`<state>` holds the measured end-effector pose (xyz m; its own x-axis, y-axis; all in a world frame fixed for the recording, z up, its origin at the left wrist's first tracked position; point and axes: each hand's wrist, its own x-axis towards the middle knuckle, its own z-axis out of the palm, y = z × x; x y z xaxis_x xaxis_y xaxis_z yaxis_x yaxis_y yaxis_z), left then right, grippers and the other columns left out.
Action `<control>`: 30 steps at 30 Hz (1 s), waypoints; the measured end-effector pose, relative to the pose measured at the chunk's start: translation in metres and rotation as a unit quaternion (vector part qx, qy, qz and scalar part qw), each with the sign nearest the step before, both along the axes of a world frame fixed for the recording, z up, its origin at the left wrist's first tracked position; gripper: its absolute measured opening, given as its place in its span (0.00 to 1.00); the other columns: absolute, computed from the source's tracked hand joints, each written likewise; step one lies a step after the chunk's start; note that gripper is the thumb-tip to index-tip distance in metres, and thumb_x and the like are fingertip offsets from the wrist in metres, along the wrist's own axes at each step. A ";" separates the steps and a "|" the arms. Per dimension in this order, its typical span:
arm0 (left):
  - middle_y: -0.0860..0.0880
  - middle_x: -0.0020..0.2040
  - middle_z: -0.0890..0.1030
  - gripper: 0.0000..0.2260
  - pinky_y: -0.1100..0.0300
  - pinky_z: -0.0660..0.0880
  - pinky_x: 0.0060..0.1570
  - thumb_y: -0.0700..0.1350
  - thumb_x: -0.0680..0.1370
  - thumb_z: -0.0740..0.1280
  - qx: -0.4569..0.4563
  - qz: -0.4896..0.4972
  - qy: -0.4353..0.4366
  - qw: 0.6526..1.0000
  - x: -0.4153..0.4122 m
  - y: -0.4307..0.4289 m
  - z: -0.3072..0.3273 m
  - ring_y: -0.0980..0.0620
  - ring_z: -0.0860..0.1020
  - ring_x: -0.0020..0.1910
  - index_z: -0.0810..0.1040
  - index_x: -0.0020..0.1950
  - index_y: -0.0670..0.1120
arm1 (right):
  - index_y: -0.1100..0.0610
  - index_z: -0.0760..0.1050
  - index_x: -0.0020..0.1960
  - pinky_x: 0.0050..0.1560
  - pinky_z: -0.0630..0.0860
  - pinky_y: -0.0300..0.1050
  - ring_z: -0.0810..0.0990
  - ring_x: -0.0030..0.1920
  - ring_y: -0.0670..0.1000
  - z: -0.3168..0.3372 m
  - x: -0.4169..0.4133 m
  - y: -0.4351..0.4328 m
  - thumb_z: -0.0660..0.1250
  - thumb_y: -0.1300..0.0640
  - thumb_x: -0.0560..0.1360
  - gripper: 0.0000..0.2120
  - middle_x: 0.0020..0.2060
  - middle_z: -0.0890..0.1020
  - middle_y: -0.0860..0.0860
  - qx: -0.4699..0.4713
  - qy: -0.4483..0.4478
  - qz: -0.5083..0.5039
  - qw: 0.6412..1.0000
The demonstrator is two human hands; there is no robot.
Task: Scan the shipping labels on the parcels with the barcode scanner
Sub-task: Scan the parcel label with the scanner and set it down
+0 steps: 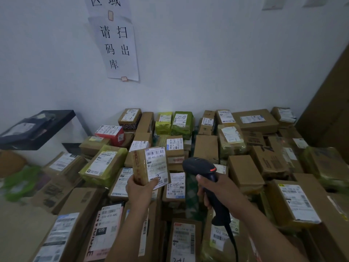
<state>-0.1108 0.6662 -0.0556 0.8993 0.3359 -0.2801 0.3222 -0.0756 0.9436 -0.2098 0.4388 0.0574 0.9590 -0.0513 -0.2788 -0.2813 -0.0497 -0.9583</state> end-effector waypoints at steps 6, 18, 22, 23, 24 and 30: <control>0.48 0.61 0.78 0.44 0.43 0.82 0.50 0.61 0.51 0.77 0.028 0.001 -0.010 1.000 -0.008 0.000 0.008 0.47 0.81 0.53 0.71 0.66 0.53 | 0.65 0.77 0.44 0.30 0.76 0.44 0.78 0.26 0.53 0.004 -0.001 0.004 0.69 0.48 0.76 0.18 0.33 0.83 0.58 0.004 0.013 0.019 1.000; 0.47 0.67 0.71 0.39 0.43 0.79 0.56 0.46 0.66 0.81 0.060 -0.002 0.004 0.998 -0.012 0.004 0.019 0.44 0.76 0.62 0.66 0.73 0.48 | 0.64 0.76 0.43 0.28 0.74 0.44 0.77 0.26 0.53 0.002 0.006 0.017 0.69 0.44 0.72 0.21 0.35 0.82 0.60 0.041 0.003 0.024 0.999; 0.46 0.68 0.71 0.40 0.43 0.79 0.56 0.47 0.66 0.80 0.060 -0.005 0.007 0.998 -0.008 0.012 0.016 0.44 0.76 0.62 0.66 0.73 0.48 | 0.64 0.75 0.44 0.28 0.73 0.44 0.76 0.25 0.53 -0.003 0.011 0.022 0.69 0.47 0.75 0.18 0.35 0.81 0.60 0.047 0.007 0.029 0.998; 0.46 0.67 0.71 0.39 0.43 0.79 0.56 0.47 0.66 0.81 0.063 -0.009 0.006 0.998 -0.007 0.014 0.017 0.44 0.76 0.62 0.66 0.73 0.48 | 0.63 0.75 0.44 0.28 0.73 0.44 0.76 0.25 0.53 -0.005 0.013 0.024 0.69 0.47 0.75 0.18 0.35 0.81 0.60 0.049 0.008 0.027 0.998; 0.47 0.67 0.72 0.39 0.43 0.79 0.56 0.49 0.65 0.81 0.064 -0.012 0.005 0.998 -0.005 0.016 0.016 0.45 0.77 0.61 0.67 0.72 0.49 | 0.63 0.75 0.44 0.28 0.74 0.44 0.76 0.25 0.53 -0.007 0.015 0.027 0.69 0.47 0.75 0.17 0.35 0.82 0.60 0.048 0.011 0.022 0.999; 0.48 0.61 0.77 0.34 0.52 0.81 0.48 0.51 0.67 0.79 0.044 -0.073 0.026 0.996 0.000 0.022 0.007 0.48 0.79 0.55 0.71 0.70 0.49 | 0.64 0.79 0.49 0.37 0.80 0.51 0.82 0.33 0.57 -0.043 0.026 0.040 0.70 0.49 0.75 0.16 0.41 0.84 0.61 0.042 0.080 -0.107 0.990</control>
<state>-0.1105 0.6883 -0.0482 0.9255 0.2270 -0.3033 0.3502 -0.2070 0.9135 -0.1837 0.4785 0.0143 0.8712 -0.2192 -0.4392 -0.4261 0.1066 -0.8984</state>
